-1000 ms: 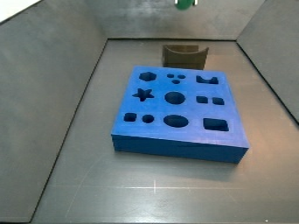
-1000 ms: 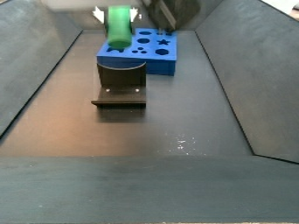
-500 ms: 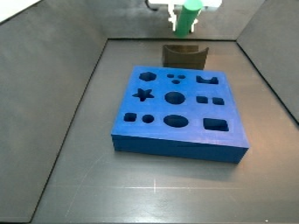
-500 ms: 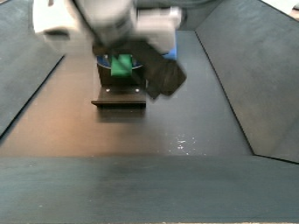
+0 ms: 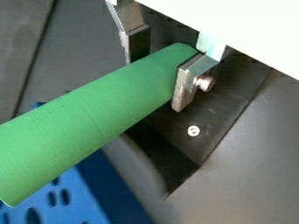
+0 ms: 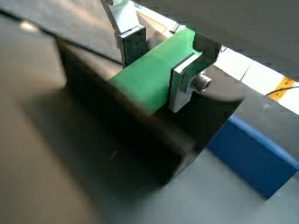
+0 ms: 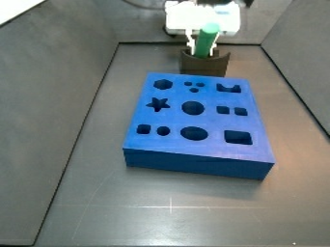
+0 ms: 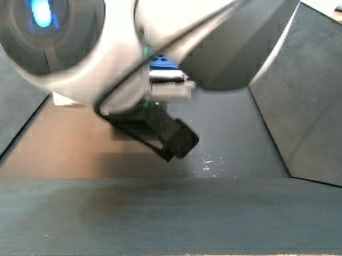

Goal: Pick up the oval object. Move up. Place the oval object on the fixture. Regrasp the oval object. Move to above the board. Insert the oval object.
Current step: Place the oval object on the fixture, then regrasp the oval object.

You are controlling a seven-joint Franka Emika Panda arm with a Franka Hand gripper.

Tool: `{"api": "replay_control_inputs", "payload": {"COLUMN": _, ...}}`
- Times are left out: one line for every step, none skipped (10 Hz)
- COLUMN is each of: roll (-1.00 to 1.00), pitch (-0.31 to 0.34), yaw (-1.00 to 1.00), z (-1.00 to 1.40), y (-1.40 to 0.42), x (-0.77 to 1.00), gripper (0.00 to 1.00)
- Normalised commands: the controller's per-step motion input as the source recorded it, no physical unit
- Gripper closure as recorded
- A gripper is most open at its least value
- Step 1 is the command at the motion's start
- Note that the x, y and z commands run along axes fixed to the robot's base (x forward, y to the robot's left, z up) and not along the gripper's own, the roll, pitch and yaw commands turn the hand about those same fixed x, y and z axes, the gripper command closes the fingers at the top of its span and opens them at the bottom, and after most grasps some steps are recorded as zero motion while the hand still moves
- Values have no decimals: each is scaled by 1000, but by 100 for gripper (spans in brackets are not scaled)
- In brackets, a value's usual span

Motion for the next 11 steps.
{"api": "replay_control_inputs", "payload": {"roll": -173, "pitch": 0, "yaw": -74, "z": -340, "y": 68, "x": 103, "gripper": 100}}
{"api": "replay_control_inputs", "payload": {"roll": -131, "pitch": -5, "yaw": -63, "z": -247, "y": 71, "x": 73, "gripper": 100}}
{"api": "replay_control_inputs", "payload": {"roll": -131, "pitch": -3, "yaw": -63, "z": -246, "y": 65, "x": 70, "gripper": 100}}
{"api": "replay_control_inputs", "payload": {"roll": 0, "pitch": 0, "yaw": 0, "z": 0, "y": 0, "x": 0, "gripper": 0}}
{"api": "replay_control_inputs", "payload": {"roll": 34, "pitch": -29, "yaw": -33, "z": 1000, "y": 0, "x": 0, "gripper": 0}}
{"api": "replay_control_inputs", "payload": {"roll": 38, "pitch": -21, "yaw": -22, "z": 1000, "y": 3, "x": -12, "gripper": 0}}
{"api": "replay_control_inputs", "payload": {"roll": 48, "pitch": -12, "yaw": -11, "z": 1000, "y": 3, "x": -26, "gripper": 0}}
{"api": "replay_control_inputs", "payload": {"roll": 64, "pitch": -2, "yaw": 9, "z": 1000, "y": -7, "x": -35, "gripper": 0}}
{"api": "replay_control_inputs", "payload": {"roll": 70, "pitch": 11, "yaw": 18, "z": 1000, "y": -5, "x": -38, "gripper": 0}}
{"api": "replay_control_inputs", "payload": {"roll": 61, "pitch": 35, "yaw": 18, "z": 900, "y": -3, "x": -42, "gripper": 0}}
{"api": "replay_control_inputs", "payload": {"roll": 57, "pitch": 47, "yaw": 19, "z": 786, "y": -1, "x": -39, "gripper": 0}}
